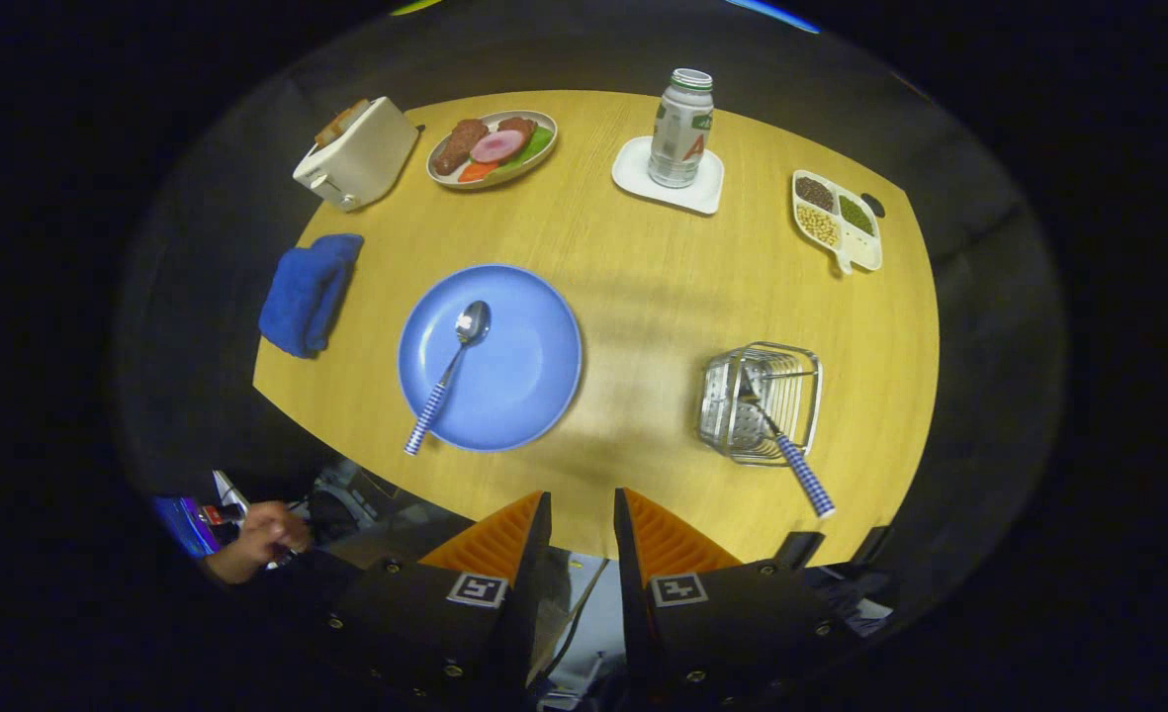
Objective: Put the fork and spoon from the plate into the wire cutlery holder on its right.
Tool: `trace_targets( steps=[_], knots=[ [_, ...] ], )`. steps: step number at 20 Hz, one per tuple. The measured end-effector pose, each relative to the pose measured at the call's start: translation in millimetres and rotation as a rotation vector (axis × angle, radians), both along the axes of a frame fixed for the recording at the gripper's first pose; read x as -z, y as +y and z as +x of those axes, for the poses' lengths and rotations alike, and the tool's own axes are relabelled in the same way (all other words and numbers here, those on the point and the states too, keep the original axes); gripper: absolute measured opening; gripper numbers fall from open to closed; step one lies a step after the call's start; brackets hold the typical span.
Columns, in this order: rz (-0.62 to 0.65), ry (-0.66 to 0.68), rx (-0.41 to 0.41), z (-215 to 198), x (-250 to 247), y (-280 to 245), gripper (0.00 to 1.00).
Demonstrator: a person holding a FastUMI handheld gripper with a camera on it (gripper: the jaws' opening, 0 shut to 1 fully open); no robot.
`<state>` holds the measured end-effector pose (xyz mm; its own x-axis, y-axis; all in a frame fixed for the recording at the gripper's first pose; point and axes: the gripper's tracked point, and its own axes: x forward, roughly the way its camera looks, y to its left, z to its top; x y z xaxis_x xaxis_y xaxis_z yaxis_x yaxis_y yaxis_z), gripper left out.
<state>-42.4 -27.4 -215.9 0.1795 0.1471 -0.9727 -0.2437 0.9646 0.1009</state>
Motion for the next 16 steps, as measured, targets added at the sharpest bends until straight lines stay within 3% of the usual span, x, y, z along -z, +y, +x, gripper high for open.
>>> trace_targets(
  steps=[4,16],
  knots=[
    [0.039,0.036,-0.029,-9.0,17.3,44.5,0.38],
    [0.064,0.05,-0.031,-1.6,26.6,103.3,0.38]
  ],
)
